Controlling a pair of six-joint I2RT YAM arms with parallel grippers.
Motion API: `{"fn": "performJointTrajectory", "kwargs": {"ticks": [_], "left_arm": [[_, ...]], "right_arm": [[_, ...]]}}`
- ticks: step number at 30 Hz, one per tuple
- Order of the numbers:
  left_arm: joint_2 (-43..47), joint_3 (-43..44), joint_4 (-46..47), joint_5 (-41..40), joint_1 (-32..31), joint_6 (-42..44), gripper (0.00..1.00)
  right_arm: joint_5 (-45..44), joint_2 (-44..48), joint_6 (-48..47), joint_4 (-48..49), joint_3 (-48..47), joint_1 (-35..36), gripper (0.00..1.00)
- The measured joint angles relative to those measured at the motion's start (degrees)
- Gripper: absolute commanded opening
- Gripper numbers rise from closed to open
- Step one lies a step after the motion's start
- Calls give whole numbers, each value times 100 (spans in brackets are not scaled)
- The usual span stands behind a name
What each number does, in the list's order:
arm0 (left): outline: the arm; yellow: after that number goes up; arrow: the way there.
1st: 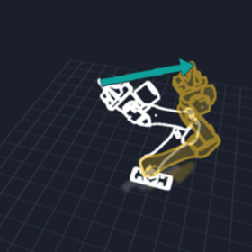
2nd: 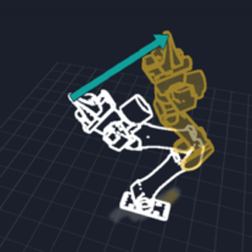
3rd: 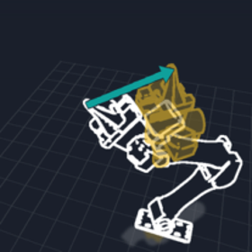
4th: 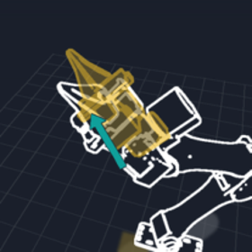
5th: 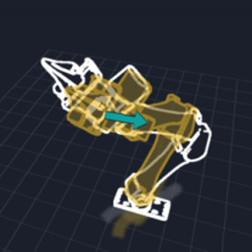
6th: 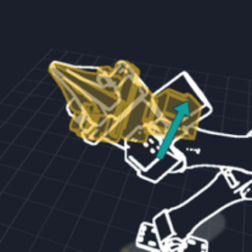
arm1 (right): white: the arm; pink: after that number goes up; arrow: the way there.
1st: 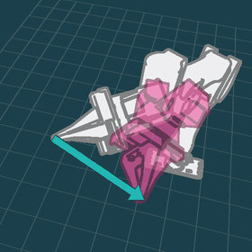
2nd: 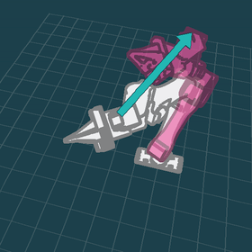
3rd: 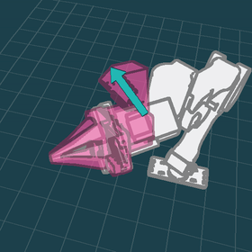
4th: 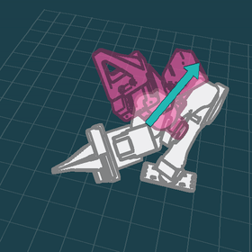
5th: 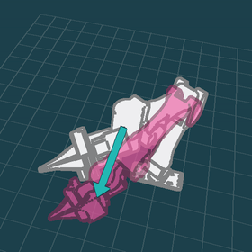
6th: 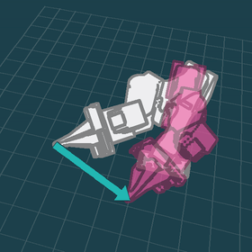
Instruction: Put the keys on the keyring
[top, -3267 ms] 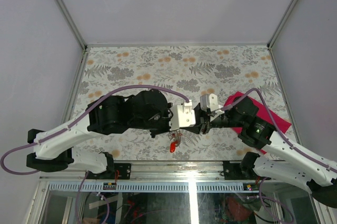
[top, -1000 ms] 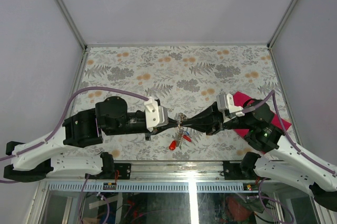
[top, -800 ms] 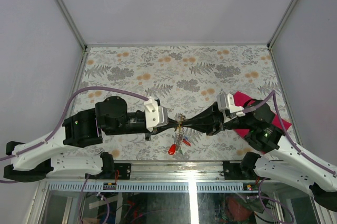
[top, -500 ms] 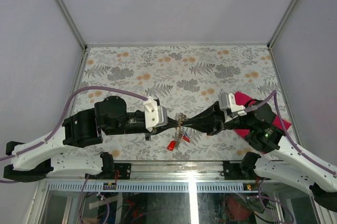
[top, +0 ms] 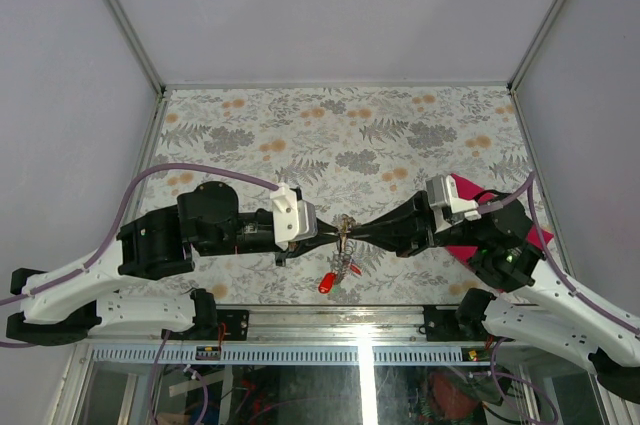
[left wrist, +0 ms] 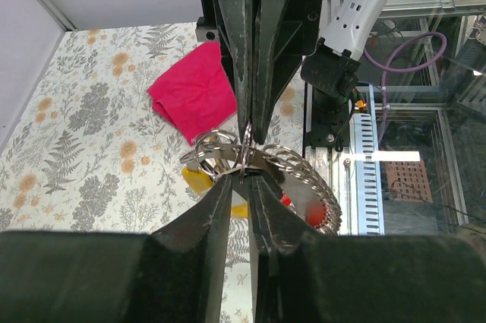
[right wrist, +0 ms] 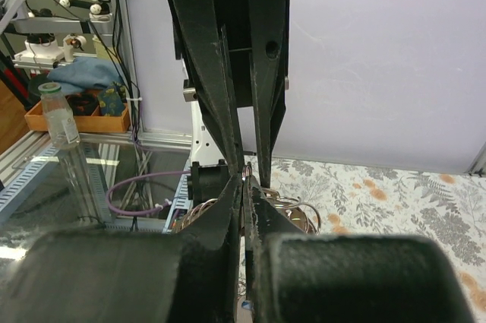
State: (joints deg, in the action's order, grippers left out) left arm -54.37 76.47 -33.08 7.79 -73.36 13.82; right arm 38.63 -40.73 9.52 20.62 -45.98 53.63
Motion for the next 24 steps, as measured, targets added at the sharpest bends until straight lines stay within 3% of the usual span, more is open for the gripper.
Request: {"fn": "performJointTrajectory", "kwargs": {"ticks": [6,12,24], "left_arm": [[0,0,-13,26,0,0,13],[0,22,-20,37,0,0,23],[68,44,11,-7,0,0,20]], "right_arm": [[2,37,22,125,0,0,0],[4,35,22,131,0,0,0],[37,35,15,79,0,0,0]]}}
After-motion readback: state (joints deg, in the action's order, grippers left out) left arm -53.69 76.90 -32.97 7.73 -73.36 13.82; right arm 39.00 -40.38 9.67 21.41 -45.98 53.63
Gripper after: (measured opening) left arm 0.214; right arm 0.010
